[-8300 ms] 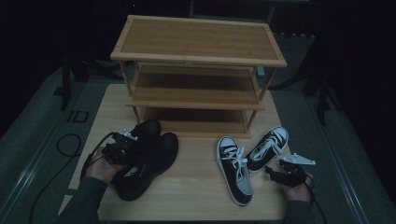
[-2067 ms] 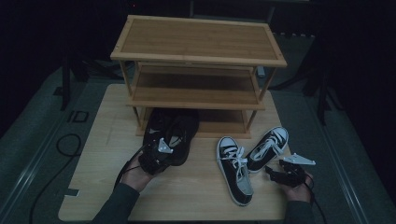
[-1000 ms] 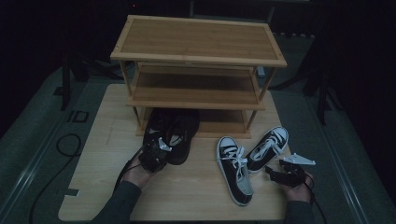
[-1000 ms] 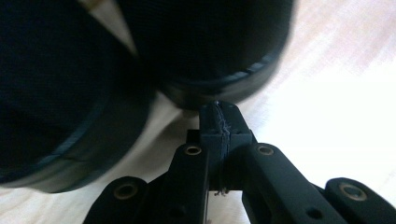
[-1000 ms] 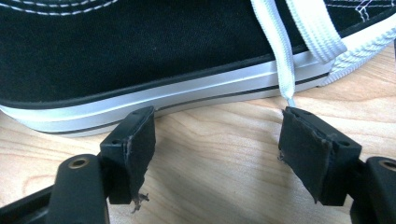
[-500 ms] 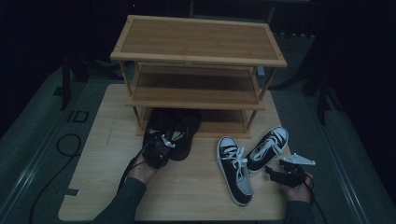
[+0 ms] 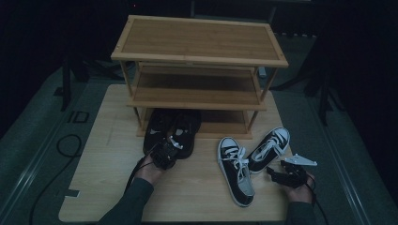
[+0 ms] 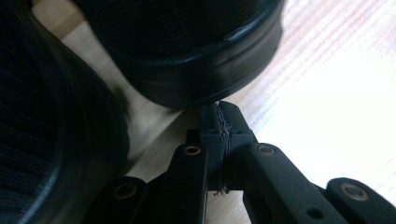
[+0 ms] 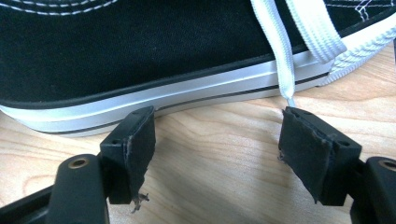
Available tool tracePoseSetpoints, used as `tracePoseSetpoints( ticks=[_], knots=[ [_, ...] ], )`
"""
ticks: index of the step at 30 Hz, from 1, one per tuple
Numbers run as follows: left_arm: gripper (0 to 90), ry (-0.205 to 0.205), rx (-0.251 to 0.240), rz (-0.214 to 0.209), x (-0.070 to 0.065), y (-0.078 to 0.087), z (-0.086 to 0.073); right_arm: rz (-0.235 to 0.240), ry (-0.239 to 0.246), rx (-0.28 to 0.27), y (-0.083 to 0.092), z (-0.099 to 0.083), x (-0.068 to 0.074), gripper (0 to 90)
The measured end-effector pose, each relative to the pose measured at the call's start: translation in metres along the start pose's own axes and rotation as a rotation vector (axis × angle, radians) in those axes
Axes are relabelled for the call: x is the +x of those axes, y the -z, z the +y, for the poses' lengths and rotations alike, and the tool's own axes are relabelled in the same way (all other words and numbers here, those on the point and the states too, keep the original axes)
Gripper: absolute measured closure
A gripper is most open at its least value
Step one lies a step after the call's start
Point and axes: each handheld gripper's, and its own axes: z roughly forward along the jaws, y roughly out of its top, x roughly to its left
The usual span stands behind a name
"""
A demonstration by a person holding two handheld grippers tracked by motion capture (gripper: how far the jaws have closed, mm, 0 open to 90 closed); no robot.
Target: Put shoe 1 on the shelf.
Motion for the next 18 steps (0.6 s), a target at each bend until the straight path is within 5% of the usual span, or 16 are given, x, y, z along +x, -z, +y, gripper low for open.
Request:
tracePoseSetpoints(
  ticks=[6,12,18],
  knots=[
    [89.3,0.043,0.011,0.020,0.007,-0.004,0.009,0.000,0.000,0.000,0.000,0.000,0.000,26.7],
    [88.4,0.001,0.002,-0.013,-0.004,-0.004,0.010,0.000,0.000,0.000,0.000,0.000,0.000,26.7],
    [88.9,0.007,0.021,0.037,-0.003,-0.010,0.019,0.000,0.000,0.000,0.000,0.000,0.000,26.8]
  ],
)
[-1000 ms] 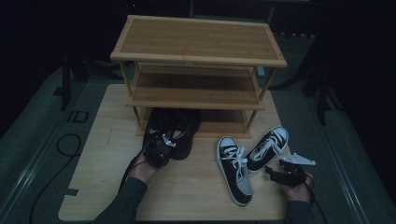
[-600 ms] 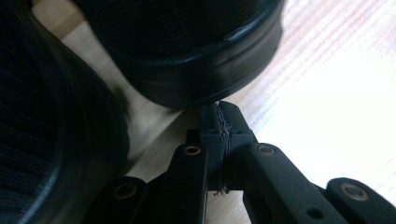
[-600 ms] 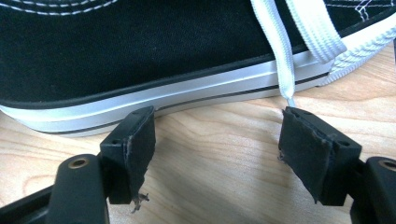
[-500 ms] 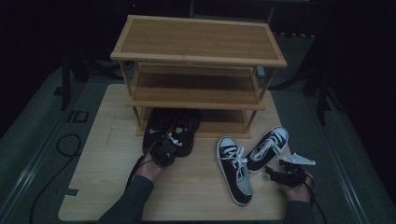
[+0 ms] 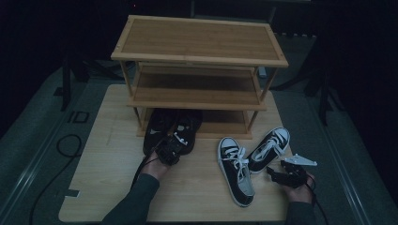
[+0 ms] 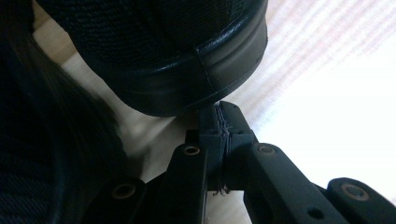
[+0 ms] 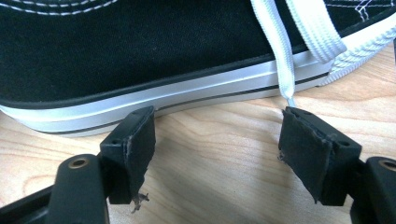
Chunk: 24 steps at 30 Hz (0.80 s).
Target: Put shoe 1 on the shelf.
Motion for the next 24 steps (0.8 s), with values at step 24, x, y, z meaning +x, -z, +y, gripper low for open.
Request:
tracePoseSetpoints(
  ticks=[24],
  knots=[
    [90.0,0.001,0.000,0.002,0.003,-0.028,0.053,0.000,0.000,0.000,0.000,0.000,0.000,26.7]
  ],
)
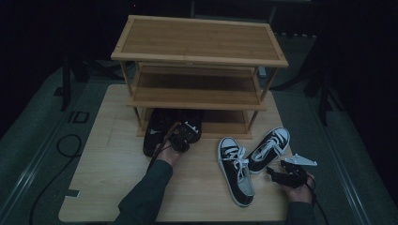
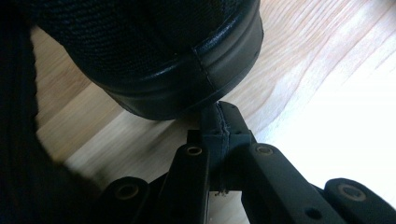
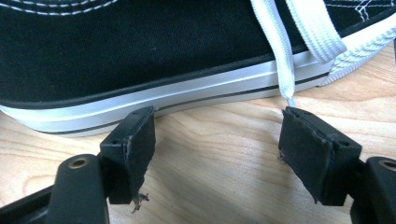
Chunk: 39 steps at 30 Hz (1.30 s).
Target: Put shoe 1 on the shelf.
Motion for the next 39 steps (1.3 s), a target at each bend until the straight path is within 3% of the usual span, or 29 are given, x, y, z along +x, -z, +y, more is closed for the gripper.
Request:
tracePoseSetpoints(
  ticks=[7,17,39],
  knots=[
    [90.0,-0.009,-0.024,-0.009,-0.004,-0.006,0.009,0.000,0.000,0.000,0.000,0.000,0.000,26.7],
    [87.5,-0.030,-0.048,-0.033,-0.005,0.005,-0.003,0.000,0.000,0.000,0.000,0.000,0.000,26.7],
    [84.8,-0.017,-0.087,-0.043,0.002,0.051,-0.079,-0.002,-0.001,0.000,0.000,0.000,0.000,26.8]
  ],
)
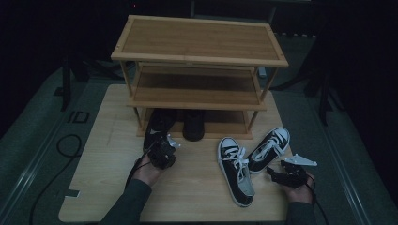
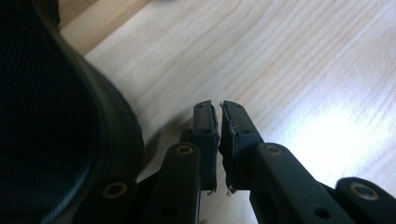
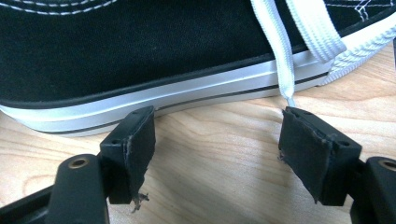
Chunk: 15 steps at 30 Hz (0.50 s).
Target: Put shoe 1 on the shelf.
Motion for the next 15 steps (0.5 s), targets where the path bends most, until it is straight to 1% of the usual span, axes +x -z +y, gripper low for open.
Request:
tracePoseSetpoints(
  ticks=[2,4,9,12,13,15],
  knots=[
    [84.8,0.001,0.000,0.007,0.000,0.002,-0.005,0.000,0.000,0.000,0.000,0.000,0.000,26.8],
    [84.7,0.003,0.004,0.005,0.002,0.004,-0.009,0.000,0.000,0.000,0.000,0.000,0.000,26.8],
    [85.4,0.020,0.009,0.015,0.006,0.006,-0.018,0.000,0.000,0.000,0.000,0.000,0.000,26.7],
    [86.0,0.022,0.023,0.030,0.009,0.008,-0.024,-0.001,0.000,0.000,0.000,0.000,0.000,26.8],
    [86.0,0.026,0.027,0.035,0.011,0.008,-0.026,-0.001,0.000,0.000,0.000,0.000,0.000,26.8],
    [86.3,0.047,0.039,0.042,0.015,0.008,-0.031,0.000,0.000,0.000,0.000,0.000,0.000,26.8]
  ],
)
